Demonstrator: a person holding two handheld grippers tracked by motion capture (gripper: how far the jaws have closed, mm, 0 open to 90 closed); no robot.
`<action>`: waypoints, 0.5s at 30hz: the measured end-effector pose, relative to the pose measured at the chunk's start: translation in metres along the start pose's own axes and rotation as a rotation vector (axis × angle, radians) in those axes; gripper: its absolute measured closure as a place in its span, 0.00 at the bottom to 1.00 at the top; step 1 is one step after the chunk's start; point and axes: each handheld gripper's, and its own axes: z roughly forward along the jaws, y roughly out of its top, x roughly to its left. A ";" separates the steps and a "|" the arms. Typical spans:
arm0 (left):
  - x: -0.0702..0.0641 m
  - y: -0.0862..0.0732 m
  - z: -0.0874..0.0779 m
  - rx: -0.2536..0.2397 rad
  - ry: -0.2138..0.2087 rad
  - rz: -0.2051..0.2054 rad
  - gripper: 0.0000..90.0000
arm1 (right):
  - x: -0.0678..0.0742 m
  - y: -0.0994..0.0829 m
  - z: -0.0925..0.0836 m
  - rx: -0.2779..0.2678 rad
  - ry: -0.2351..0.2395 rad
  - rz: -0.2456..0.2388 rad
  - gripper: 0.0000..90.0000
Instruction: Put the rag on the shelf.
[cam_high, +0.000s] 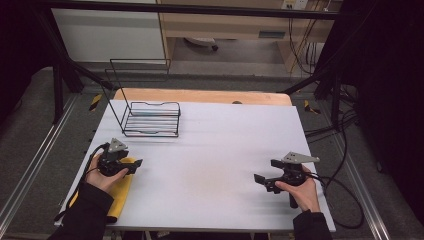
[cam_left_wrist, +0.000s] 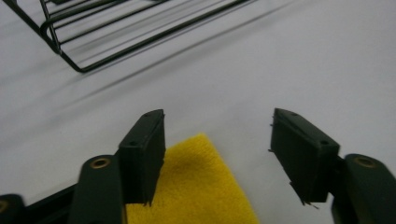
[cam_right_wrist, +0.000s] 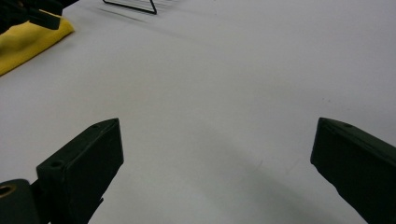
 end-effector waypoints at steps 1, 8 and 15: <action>0.000 -0.001 0.001 0.011 0.010 0.003 0.48 | 0.000 0.000 0.000 -0.001 0.000 0.003 0.03; 0.001 -0.002 0.008 0.069 0.046 0.004 0.67 | 0.000 0.000 0.001 0.004 0.000 0.001 0.03; -0.003 0.000 0.012 0.101 0.091 0.013 0.78 | 0.001 0.000 0.001 0.007 0.000 0.007 0.03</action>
